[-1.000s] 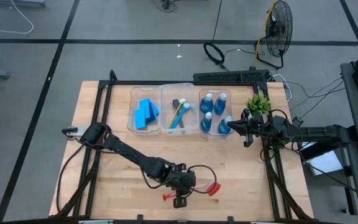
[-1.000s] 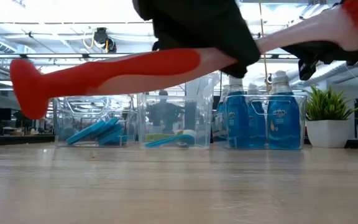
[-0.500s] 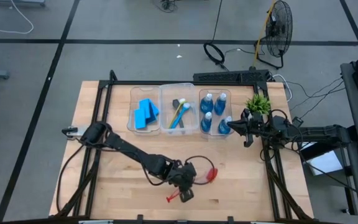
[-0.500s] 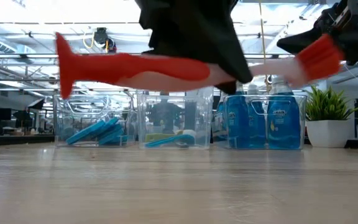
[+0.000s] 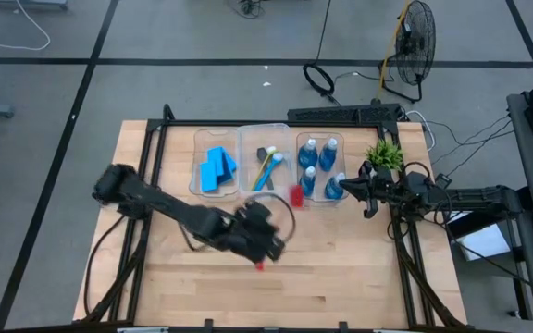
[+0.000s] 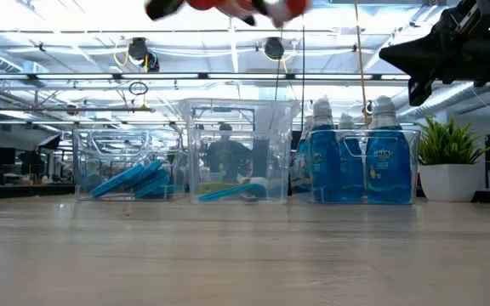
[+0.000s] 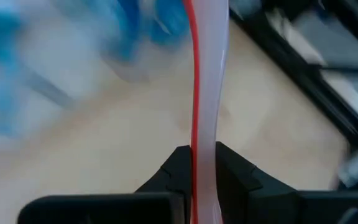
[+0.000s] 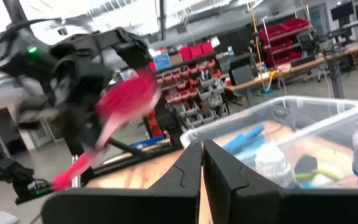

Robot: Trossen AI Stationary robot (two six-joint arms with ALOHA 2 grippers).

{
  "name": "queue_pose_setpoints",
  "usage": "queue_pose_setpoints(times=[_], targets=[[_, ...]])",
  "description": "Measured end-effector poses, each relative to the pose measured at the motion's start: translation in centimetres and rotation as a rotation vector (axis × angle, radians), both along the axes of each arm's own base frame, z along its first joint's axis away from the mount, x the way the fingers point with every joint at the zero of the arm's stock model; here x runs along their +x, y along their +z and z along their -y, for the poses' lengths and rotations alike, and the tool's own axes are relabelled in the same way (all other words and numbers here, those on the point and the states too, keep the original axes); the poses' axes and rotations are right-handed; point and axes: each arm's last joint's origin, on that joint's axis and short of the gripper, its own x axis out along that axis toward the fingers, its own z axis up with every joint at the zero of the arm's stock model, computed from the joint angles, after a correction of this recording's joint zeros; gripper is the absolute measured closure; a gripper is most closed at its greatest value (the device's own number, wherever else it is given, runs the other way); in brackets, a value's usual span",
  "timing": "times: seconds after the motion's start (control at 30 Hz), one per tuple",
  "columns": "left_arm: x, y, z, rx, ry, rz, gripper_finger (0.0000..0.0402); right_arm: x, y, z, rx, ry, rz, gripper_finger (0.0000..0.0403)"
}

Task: Pick & Place Kitchen Sink Supplies
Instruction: Put the orange dishwashing brush into the white bin

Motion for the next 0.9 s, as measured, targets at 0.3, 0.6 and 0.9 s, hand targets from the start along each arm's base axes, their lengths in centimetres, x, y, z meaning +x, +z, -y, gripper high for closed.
queue_pose_setpoints(times=[0.3, 0.6, 0.9], targets=[[-3.3, 6.6, -5.5, 0.180, 0.238, 0.158, 0.0356, 0.0, 0.1, 0.0, 0.000, -0.001, 0.008, 0.0399], [-2.2, 6.8, -14.0, 0.145, 0.276, 0.085, 0.0356, 0.0, 0.1, 0.0, -0.004, -0.001, 0.007, 0.0399], [-2.4, 6.3, -20.5, 0.259, 0.254, -0.050, 0.0356, 0.0, 0.0, 0.0, -0.004, -0.001, 0.002, 0.0399]])
